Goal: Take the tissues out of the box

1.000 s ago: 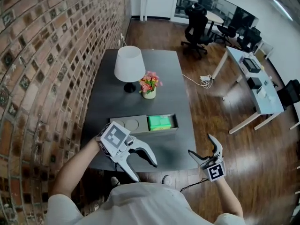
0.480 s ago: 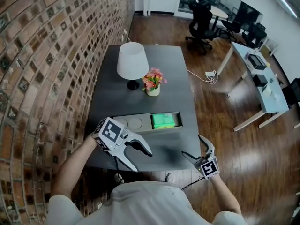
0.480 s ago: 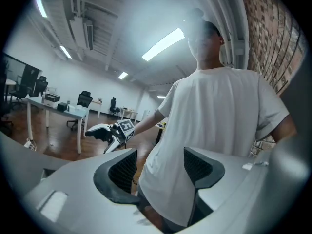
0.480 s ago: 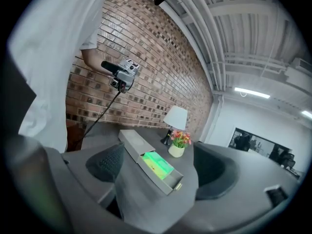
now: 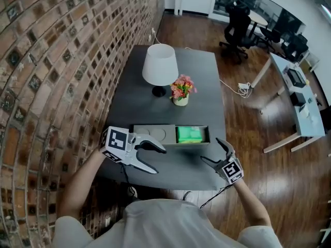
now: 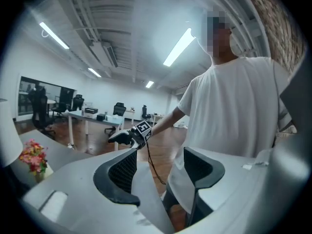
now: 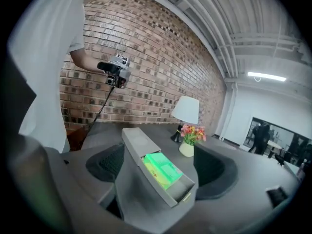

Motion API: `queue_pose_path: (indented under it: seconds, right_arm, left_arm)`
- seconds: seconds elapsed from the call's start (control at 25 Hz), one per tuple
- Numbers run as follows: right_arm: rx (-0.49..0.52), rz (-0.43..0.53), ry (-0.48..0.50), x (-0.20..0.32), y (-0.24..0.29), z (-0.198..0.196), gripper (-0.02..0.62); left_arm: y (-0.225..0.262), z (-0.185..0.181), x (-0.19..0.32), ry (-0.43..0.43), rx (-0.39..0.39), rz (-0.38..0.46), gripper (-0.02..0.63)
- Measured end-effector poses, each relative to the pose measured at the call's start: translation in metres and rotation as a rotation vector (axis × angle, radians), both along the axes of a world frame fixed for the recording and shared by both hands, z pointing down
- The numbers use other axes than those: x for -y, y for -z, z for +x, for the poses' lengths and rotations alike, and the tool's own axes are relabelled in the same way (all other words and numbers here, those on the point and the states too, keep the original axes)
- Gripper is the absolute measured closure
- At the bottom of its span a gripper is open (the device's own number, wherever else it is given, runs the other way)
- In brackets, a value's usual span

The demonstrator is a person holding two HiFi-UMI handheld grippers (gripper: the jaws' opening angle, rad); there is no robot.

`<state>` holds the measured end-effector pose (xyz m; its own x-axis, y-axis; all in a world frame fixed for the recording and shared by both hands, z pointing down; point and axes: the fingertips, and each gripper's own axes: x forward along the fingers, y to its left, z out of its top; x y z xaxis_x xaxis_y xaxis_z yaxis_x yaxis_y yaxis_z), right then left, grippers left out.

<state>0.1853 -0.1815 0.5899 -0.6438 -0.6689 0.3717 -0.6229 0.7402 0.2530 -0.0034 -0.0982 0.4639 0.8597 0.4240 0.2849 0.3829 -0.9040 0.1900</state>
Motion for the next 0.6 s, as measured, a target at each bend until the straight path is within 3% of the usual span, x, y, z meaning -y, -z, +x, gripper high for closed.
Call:
queue_pose_path:
  seconds: [0.2,0.44,0.6]
  right_arm:
    - [-0.044,-0.091,0.088,0.035,-0.02,-0.011,0.156]
    - [-0.195,-0.197,0.261,0.073,-0.055,-0.026,0.14]
    - [-0.279,-0.28,0.321,0.095,-0.076,-0.036,0.133]
  left_arm:
    - [-0.006,-0.019,0.03,0.206,-0.003,0.054,0.298]
    - [-0.014,-0.041,0.056,0.426,-0.002,0.122,0.298]
    - [-0.017,-0.049,0.063,0.536,-0.015,0.176,0.298]
